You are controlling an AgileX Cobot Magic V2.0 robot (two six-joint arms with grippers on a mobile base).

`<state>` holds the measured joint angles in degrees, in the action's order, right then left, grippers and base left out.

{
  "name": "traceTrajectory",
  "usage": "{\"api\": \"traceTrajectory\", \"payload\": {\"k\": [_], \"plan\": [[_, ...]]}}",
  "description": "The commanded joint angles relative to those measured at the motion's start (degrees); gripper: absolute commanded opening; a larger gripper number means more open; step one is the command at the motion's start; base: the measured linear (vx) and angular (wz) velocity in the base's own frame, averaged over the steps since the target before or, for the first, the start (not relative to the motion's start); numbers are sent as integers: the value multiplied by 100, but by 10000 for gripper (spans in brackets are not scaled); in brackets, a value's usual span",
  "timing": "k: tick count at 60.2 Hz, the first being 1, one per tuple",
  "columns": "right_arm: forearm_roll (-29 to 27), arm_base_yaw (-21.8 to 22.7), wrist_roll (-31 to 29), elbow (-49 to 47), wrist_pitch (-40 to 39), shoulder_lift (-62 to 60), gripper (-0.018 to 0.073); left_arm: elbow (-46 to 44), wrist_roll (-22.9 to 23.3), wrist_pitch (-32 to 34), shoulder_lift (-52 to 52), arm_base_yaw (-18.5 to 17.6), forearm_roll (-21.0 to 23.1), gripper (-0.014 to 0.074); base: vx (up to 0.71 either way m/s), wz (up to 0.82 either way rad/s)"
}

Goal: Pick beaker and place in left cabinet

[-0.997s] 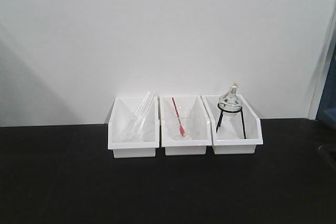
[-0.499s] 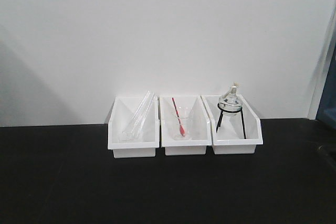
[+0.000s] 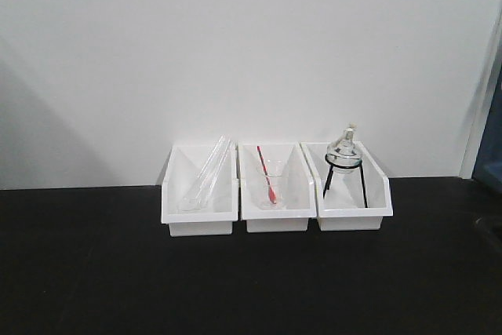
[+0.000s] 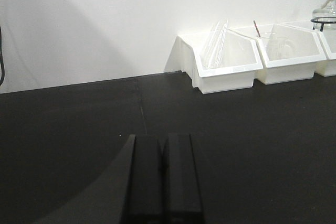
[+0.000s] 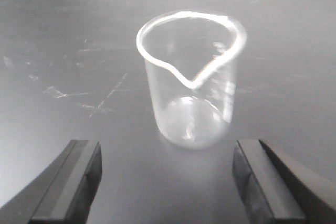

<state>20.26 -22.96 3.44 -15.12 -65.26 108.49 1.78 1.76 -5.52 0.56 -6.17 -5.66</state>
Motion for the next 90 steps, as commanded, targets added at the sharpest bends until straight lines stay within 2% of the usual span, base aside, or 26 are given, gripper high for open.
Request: {"api": "traceTrajectory", "payload": {"k": [1,33,40,43,47,51,58,68,81,90], "plan": [[76,-1,-33,-296,-1190,47,571,84,19,505,111,-35,16,-8,0,0],[69,-1,100,-1452,-1190,627,571,84,19,505,111,-35,16,-8,0,0],[70,-1,100,-1626,-1190,757,538,84,19,505,111,-35,16,-8,0,0],[54,-1,100,-1656,-1190,782,502,84,19,505,111,-35,16,-8,0,0],[-7,-1,100,-1656,-1190,792,410,84,19,505,111,-35,16,-8,0,0],[-80,-1,100,-1637,-1190,792,274,84,19,505,111,-35,16,-8,0,0],[-68,-1,100,-1601,-1178,704,-17,84,19,505,111,-35,16,-8,0,0],[-144,-1,207,-1282,-1111,197,-6,84,19,505,111,-35,16,-8,0,0],[-652,-1,408,-533,-41,-1341,-6,84,19,505,111,-35,16,-8,0,0],[-805,-1,652,-266,1645,-2885,-4,84,19,505,111,-35,16,-8,0,0]]}}
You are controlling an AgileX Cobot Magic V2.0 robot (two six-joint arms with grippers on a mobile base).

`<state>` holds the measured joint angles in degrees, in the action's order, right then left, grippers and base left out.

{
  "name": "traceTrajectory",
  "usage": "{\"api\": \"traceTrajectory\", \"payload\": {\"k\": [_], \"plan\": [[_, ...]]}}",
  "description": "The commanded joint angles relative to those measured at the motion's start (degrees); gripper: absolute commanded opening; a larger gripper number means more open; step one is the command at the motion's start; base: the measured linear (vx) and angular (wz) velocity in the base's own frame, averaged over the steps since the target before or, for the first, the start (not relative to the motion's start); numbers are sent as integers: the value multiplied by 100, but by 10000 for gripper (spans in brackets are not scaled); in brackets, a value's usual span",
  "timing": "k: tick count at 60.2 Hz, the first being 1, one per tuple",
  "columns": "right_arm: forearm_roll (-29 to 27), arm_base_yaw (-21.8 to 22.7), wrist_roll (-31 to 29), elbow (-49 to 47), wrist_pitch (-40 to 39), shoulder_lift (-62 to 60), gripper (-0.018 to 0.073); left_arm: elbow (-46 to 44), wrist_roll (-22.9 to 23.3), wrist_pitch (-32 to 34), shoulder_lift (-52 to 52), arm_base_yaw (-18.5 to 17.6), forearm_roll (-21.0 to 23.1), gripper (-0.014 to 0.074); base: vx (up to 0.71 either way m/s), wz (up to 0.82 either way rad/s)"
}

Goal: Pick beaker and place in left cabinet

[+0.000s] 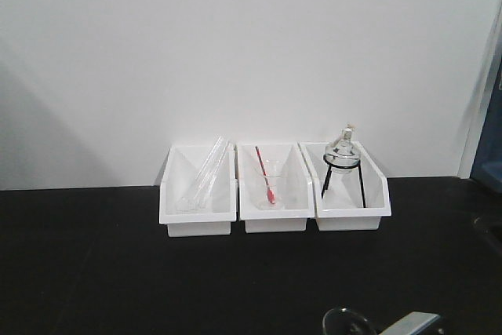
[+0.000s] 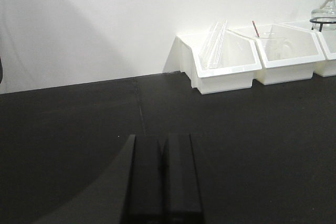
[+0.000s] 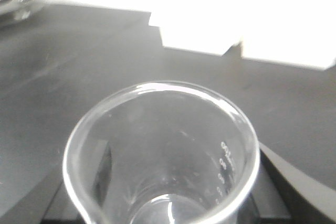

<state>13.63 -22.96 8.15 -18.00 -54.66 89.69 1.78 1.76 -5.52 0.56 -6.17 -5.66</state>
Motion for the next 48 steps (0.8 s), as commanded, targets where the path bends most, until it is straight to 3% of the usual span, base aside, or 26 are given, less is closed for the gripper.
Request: {"api": "traceTrajectory", "payload": {"k": [1,10,27,34,48], "plan": [[-154,-1,226,22,803,-1252,-4,84,19,505,111,-35,16,-8,0,0],[-161,-1,357,-12,2871,-2944,-4,84,19,505,111,-35,16,-8,0,0],[-156,-1,375,-12,5634,-5546,-4,84,19,505,111,-35,16,-8,0,0],[-85,3,360,-5,6114,-6120,-4,84,19,505,111,-35,16,-8,0,0],[31,3,352,14,6071,-6431,-4,84,19,505,111,-35,16,-8,0,0]]}}
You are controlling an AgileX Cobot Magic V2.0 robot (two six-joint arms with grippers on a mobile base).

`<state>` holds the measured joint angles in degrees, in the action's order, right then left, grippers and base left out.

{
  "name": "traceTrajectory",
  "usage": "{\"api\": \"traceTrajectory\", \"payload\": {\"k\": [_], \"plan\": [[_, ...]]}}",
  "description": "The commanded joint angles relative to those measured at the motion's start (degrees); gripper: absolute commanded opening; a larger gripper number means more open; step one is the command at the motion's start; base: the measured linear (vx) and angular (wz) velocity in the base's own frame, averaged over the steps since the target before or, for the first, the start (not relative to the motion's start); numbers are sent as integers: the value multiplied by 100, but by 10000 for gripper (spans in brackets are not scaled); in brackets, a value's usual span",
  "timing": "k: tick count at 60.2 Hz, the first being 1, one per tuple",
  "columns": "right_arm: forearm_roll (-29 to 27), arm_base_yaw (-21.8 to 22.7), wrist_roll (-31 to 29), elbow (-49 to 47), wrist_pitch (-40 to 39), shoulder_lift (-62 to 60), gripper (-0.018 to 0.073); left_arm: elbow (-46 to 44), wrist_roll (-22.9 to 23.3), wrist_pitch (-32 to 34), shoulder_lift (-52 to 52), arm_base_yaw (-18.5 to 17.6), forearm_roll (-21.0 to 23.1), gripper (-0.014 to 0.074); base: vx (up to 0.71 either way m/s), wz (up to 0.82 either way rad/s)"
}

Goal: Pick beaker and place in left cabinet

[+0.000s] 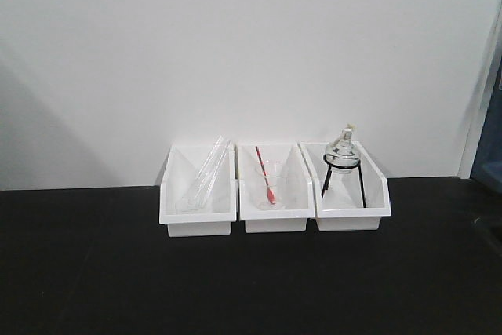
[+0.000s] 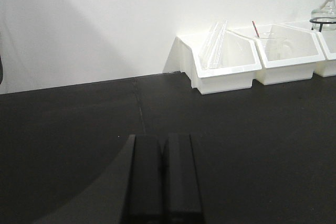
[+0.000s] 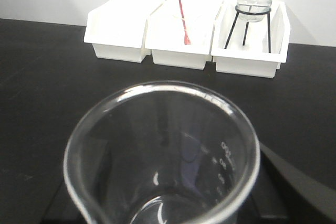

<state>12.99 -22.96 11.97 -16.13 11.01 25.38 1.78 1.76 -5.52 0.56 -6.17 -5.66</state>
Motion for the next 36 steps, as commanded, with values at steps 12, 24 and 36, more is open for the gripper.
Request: {"api": "traceTrajectory", "payload": {"k": [12,24,36], "plan": [[77,3,-30,-172,-454,6,-4,84,19,505,111,-35,16,-8,0,0],[77,3,-30,-172,-454,6,-4,84,19,505,111,-35,16,-8,0,0],[77,3,-30,-172,-454,6,-4,84,19,505,111,-35,16,-8,0,0]]}}
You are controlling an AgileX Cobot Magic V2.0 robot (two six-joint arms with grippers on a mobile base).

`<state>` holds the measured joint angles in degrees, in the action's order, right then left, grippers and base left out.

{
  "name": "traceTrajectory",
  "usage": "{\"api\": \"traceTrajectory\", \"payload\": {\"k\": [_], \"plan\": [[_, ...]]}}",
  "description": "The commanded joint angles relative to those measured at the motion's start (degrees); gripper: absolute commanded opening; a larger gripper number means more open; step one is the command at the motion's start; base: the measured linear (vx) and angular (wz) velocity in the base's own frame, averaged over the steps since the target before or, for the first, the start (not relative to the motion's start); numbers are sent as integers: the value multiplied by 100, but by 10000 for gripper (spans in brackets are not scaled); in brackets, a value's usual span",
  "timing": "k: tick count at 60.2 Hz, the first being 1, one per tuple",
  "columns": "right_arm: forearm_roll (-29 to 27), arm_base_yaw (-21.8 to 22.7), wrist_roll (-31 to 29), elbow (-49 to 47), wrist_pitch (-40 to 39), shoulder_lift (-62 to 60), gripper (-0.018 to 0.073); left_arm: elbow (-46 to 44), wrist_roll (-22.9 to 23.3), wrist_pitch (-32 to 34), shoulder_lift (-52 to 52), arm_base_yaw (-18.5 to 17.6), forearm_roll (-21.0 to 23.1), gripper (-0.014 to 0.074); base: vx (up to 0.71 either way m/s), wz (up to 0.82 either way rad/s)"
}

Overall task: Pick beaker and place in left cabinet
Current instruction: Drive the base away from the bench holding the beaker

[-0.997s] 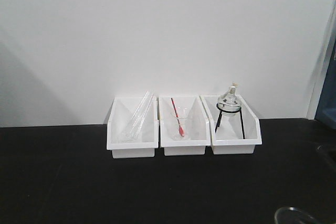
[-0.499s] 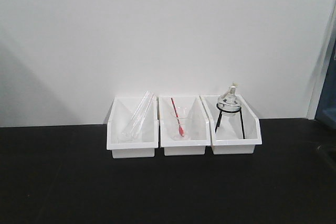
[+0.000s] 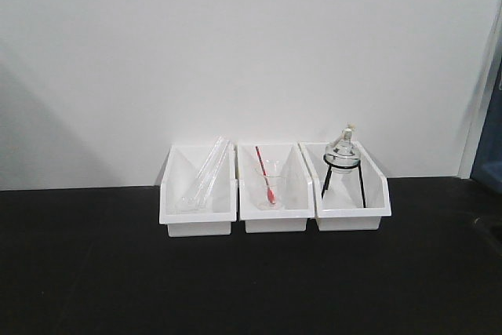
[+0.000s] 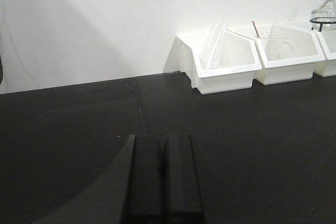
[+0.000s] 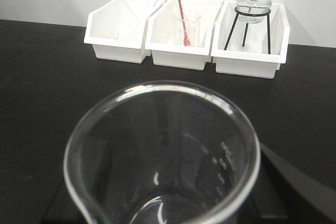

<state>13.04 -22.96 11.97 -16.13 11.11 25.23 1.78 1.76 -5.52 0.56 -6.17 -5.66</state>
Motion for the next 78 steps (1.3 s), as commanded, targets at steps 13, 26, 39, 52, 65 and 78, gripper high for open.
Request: {"api": "traceTrajectory", "payload": {"k": [13,26,39,52,65,78], "plan": [[73,3,-30,-172,-464,21,-4,84,19,505,111,-35,16,-8,0,0],[74,3,-30,-172,-464,21,-4,84,19,505,111,-35,16,-8,-1,0],[74,3,-30,-172,-464,21,-4,84,19,505,111,-35,16,-8,-8,3],[74,3,-30,-172,-464,21,-4,84,19,505,111,-35,16,-8,-16,16],[74,3,-30,-172,-464,21,-4,84,19,505,111,-35,16,-8,-19,25],[74,3,-30,-172,-464,21,-4,84,19,505,111,-35,16,-8,-21,29]]}}
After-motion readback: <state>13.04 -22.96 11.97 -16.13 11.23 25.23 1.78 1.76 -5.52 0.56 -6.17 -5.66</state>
